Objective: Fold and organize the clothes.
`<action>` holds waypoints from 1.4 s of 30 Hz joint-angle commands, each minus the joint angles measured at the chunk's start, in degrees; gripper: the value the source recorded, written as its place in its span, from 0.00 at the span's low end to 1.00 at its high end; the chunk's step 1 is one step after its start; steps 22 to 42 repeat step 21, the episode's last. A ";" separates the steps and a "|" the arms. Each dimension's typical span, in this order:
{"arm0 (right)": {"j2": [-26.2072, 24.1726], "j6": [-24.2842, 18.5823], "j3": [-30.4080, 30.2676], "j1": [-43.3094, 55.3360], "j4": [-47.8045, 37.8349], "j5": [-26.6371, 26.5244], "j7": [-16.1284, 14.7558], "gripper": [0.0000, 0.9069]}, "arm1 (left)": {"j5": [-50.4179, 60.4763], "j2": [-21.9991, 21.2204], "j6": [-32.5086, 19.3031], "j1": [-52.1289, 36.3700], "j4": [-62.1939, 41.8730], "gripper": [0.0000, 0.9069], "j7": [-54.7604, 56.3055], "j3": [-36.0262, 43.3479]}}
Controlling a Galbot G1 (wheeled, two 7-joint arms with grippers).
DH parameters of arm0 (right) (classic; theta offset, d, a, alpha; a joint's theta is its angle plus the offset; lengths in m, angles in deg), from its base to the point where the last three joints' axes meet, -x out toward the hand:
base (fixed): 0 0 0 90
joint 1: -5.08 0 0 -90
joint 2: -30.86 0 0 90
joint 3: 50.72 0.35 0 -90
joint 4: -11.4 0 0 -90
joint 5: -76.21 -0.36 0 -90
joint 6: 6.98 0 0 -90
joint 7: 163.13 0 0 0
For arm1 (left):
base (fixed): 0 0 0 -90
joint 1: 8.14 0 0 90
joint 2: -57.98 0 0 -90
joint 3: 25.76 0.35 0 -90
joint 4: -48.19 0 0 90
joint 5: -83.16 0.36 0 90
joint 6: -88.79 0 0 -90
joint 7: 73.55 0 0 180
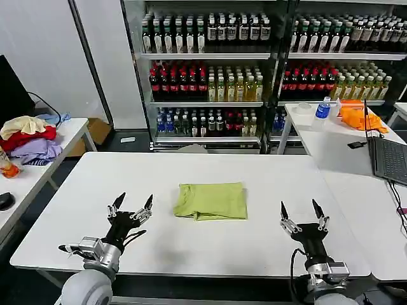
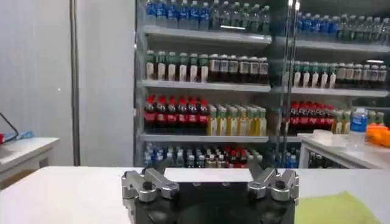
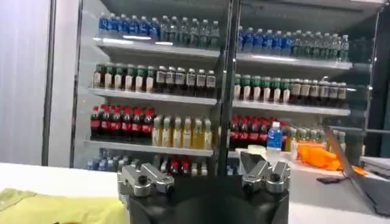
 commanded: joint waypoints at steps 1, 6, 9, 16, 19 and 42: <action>0.46 -0.30 1.50 -2.71 2.81 1.85 -0.26 1.00 | 0.19 0.19 0.02 0.45 0.59 1.00 -0.14 -0.21; 0.60 -0.17 1.25 -2.67 3.08 1.69 -0.13 1.00 | 0.44 0.17 -0.01 0.47 0.29 1.00 -0.27 -0.09; 0.64 0.01 1.10 -2.30 3.07 1.79 -0.15 1.00 | 0.44 0.18 -0.01 0.31 0.06 1.00 -0.43 0.00; 0.40 0.15 0.96 -1.29 2.42 1.78 0.21 1.00 | 0.57 0.39 -0.02 -0.26 -0.47 1.00 -0.83 0.22; 0.34 0.21 0.78 -0.91 2.22 1.80 0.55 1.00 | 0.65 0.39 -0.02 -0.40 -0.77 1.00 -0.95 0.35; 0.24 0.22 0.78 -0.69 2.15 1.77 0.76 1.00 | 0.65 0.42 -0.03 -0.51 -0.95 1.00 -1.04 0.38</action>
